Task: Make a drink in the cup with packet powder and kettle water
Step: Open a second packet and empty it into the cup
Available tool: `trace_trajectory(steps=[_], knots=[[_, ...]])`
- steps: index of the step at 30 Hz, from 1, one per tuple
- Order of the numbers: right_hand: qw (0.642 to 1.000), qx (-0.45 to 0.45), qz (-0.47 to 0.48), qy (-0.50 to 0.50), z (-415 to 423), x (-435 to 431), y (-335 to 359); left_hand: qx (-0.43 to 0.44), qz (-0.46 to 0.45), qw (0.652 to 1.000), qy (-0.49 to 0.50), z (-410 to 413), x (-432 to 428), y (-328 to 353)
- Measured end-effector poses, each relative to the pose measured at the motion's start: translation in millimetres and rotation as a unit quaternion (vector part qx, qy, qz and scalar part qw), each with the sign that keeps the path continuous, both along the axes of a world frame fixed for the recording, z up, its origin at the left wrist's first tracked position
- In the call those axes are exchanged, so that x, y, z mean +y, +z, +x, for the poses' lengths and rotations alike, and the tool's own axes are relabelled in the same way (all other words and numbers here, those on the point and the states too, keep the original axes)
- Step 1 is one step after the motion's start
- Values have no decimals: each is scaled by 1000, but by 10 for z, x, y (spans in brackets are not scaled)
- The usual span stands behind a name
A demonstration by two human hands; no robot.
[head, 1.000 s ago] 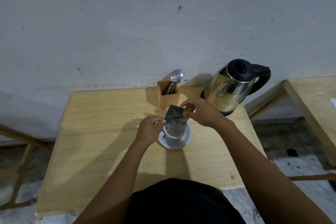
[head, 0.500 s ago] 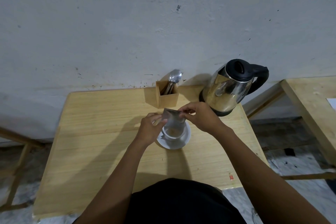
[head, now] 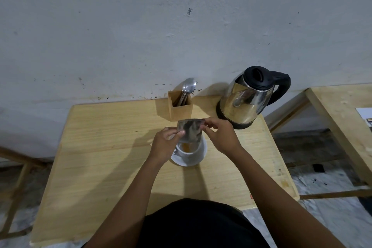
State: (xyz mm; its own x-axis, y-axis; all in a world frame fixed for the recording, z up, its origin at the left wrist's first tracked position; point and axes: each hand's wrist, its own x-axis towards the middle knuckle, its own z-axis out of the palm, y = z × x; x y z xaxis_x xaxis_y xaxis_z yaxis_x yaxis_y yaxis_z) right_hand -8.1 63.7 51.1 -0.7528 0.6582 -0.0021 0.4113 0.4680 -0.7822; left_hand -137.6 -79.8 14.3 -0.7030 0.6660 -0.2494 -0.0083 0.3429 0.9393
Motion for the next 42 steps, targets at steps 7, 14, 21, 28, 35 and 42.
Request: trace_trajectory(steps=[7,14,21,28,35,42], knots=[[1000,20,-1,4,34,-16,11,-14,0,1000,12,-8,21,90],[1000,14,21,-4,9,-43,0,-3,-3,1000,7,-12,51,61],[996,-24,75,-40,10,-79,-42,5,19,1000,-8,24,54,84],[999,-33,-7,14,8,10,-102,18,33,999,-3,50,66,96],[998,-33,-26,46,12,-6,-52,-5,13,1000,21,44,74,83],[999,0,-25,21,42,8,-69,74,-23,996,-35,63,48,75]])
